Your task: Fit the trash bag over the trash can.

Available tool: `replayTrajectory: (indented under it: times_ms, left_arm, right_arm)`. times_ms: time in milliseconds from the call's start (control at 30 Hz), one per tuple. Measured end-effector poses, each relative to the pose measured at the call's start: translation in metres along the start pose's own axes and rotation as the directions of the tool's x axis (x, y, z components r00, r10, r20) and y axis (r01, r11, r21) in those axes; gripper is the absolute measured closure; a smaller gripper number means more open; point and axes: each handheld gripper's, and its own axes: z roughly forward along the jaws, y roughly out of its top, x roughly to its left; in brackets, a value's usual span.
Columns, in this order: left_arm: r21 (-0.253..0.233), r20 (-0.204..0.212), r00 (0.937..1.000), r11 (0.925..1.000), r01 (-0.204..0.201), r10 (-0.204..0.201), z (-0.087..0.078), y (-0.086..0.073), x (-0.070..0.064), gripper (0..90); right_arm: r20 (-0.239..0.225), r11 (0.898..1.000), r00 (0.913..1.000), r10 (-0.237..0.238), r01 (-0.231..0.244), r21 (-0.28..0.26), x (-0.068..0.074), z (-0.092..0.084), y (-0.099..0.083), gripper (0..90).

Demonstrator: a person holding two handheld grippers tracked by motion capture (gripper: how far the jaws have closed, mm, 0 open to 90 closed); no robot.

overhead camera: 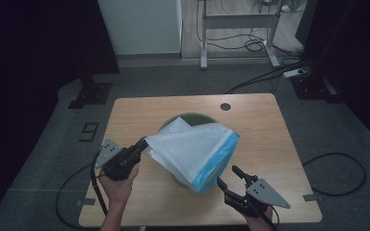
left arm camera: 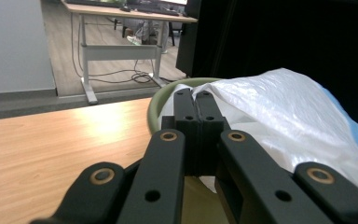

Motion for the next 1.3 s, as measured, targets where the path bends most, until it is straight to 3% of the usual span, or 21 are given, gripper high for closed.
replayTrajectory:
  times_ms: [233, 533, 667, 800, 933, 1133, 1300]
  left_arm:
    - [0.004, 0.001, 0.9995, 0.9995, 0.03, -0.03, -0.004, -0.006, 0.008, 89.4]
    - [0.01, 0.0, 0.9982, 0.9981, 0.061, -0.061, -0.005, -0.013, 0.015, 89.0]
    - [0.01, 0.006, 0.9978, 0.9978, 0.065, -0.065, -0.006, -0.016, 0.017, 88.7]
    - [0.008, 0.012, 0.9975, 0.9975, 0.07, -0.07, -0.007, -0.018, 0.018, 88.5]
    - [0.004, 0.021, 0.9974, 0.9976, 0.069, -0.069, -0.009, -0.02, 0.018, 88.3]
    - [0.0, 0.028, 0.9975, 0.9979, 0.065, -0.065, -0.014, -0.02, 0.018, 87.9]
    - [-0.007, 0.028, 0.9972, 0.9976, 0.069, -0.069, -0.016, -0.022, 0.018, 87.6]
  right_arm:
    - [0.028, 0.998, 0.9983, 0.052, -0.053, 0.034, -0.01, 0.014, -0.007, 33.1]
    - [-0.027, 0.996, 0.9957, 0.089, -0.089, 0.022, -0.017, 0.028, -0.002, 35.0]
    - [-0.063, 0.996, 0.9943, 0.085, -0.085, 0.003, -0.018, 0.03, 0.004, 45.2]
    - [-0.075, 0.997, 0.9944, 0.074, -0.075, -0.009, -0.019, 0.029, 0.008, 70.5]
    - [-0.048, 0.998, 0.9967, 0.065, -0.066, -0.007, -0.021, 0.027, 0.013, 88.5]
    - [0.023, 0.998, 0.9978, 0.062, -0.062, -0.005, -0.035, 0.025, 0.031, 88.9]
    - [0.095, 1.0, 0.9955, -0.001, 0.002, -0.012, -0.047, 0.025, 0.053, 88.9]
